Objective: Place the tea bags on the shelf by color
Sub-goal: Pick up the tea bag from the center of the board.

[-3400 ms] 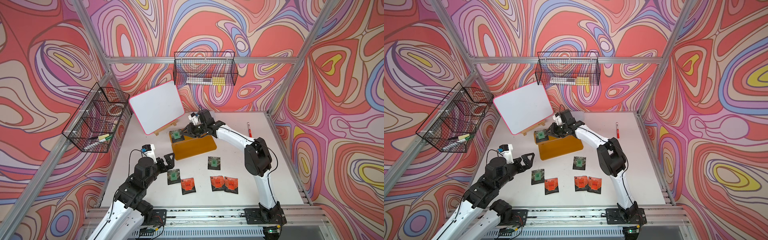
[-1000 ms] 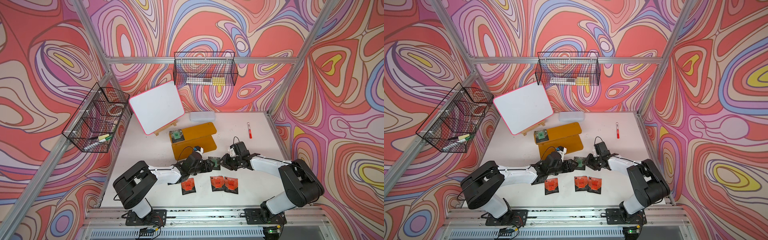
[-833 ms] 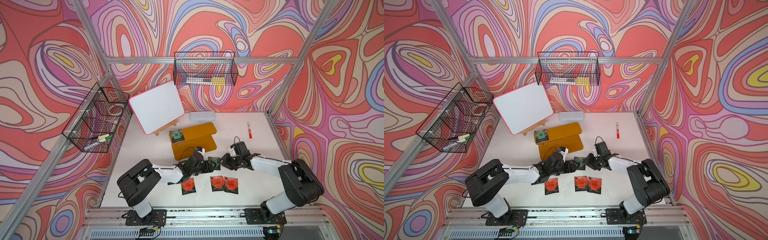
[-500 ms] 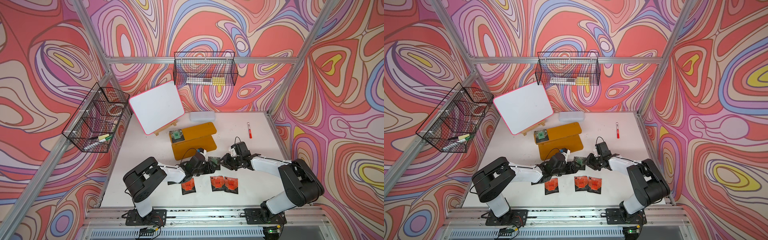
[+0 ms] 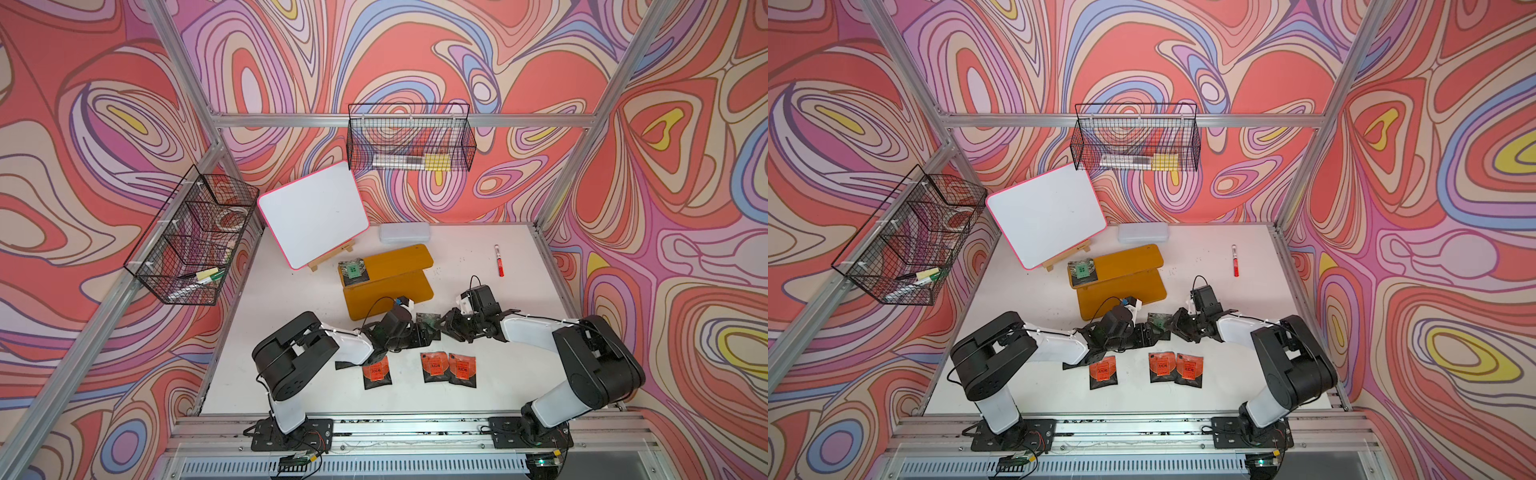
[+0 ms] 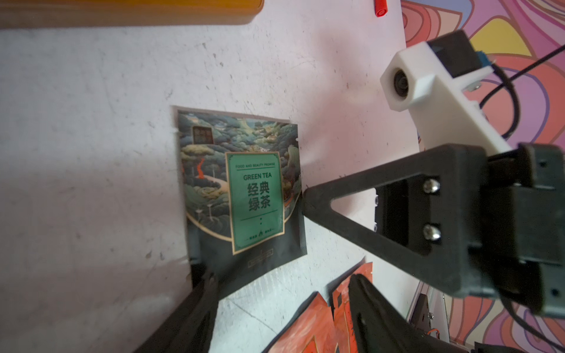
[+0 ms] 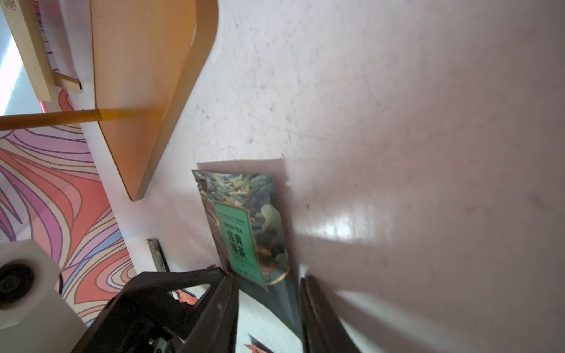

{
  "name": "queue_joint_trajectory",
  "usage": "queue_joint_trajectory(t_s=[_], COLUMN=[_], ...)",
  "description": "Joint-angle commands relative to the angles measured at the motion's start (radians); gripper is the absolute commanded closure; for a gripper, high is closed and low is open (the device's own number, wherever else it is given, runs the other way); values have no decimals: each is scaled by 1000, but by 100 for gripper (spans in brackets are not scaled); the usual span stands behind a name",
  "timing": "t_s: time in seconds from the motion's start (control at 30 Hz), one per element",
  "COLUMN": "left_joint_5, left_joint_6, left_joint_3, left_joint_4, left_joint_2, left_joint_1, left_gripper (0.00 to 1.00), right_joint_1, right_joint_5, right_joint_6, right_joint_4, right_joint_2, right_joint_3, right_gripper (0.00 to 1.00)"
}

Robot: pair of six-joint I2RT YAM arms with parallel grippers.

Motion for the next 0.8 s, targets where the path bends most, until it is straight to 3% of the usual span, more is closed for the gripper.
queue_joint_trajectory(t_s=[0.0, 0.37, 0.77], left_joint_5=[-4, -11, -26], left_joint_6=[-12, -26, -18], left_joint_3=[4, -12, -12], left_joint_4=[7, 20, 2], left_joint_2=[14, 16, -6], left_joint_1=[-10, -10, -10], left_gripper=[29, 29, 29], right_joint_1=[-7, -8, -8], right_joint_5=[-19, -33, 109], right_joint_6=[32, 70, -93], right_joint_4=[44, 129, -20], right_joint_2=[32, 30, 32], right_joint_3=[-28, -63, 36], right_gripper=[64, 65, 65])
